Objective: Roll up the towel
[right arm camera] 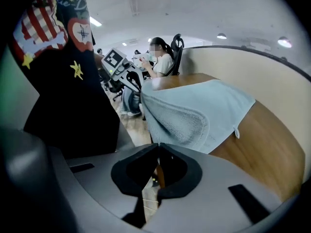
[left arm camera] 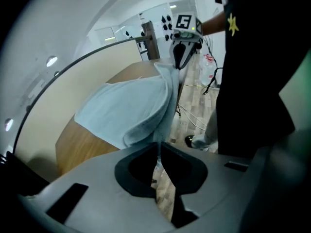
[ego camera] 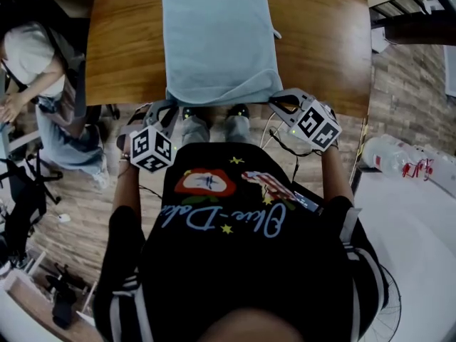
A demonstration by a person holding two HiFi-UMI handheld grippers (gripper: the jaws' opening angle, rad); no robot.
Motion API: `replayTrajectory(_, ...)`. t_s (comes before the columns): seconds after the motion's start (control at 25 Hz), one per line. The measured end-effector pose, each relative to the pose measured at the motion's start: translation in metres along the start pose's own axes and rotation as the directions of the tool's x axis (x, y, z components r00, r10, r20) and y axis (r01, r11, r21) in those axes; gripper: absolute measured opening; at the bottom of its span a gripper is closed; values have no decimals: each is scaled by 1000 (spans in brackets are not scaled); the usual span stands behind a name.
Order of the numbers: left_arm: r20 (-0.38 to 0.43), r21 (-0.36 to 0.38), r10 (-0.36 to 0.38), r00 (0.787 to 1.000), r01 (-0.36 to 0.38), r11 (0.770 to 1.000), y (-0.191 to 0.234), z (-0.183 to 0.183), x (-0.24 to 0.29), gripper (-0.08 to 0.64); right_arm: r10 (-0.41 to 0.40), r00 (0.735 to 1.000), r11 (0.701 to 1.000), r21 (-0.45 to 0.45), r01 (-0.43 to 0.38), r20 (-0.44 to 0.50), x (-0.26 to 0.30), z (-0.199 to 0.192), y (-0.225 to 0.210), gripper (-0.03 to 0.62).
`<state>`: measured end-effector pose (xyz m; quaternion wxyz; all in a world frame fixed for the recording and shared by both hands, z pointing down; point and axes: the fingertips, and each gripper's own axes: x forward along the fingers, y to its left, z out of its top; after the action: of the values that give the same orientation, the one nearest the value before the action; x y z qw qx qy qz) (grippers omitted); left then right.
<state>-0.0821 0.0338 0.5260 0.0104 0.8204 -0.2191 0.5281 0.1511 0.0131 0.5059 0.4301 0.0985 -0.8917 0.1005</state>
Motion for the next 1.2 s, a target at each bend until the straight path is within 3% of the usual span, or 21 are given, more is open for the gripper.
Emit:
replayTrajectory(0.12, 12, -17, -95, 995, 95, 995, -5, -2, -11, 26, 68, 997, 994, 80, -71, 45, -8, 6, 9, 11)
replayTrajectory(0.24, 29, -42, -152, 988, 153, 987, 4, -1, -19, 26, 87, 992, 985, 142, -100, 95, -14, 16, 5, 11)
replayTrajectory(0.48, 69, -94, -204, 976, 210, 973, 32, 5, -21, 26, 72, 980, 966, 231, -115, 185, -19, 33, -20, 11)
replayTrajectory(0.64, 73, -127, -226, 971, 234, 964, 49, 8, -16, 26, 26, 981, 964, 254, -75, 192, -18, 41, -41, 11)
replayTrajectory(0.88, 42, -135, -228, 973, 231, 963, 73, 7, 4, 27, -60, 992, 977, 211, 35, 111, 2, 44, -75, 11)
replayTrajectory(1.2, -1, -115, -102, 995, 101, 988, 100, 9, 37, 28, -181, 984, 975, 135, 178, 7, 26, 34, -105, 12)
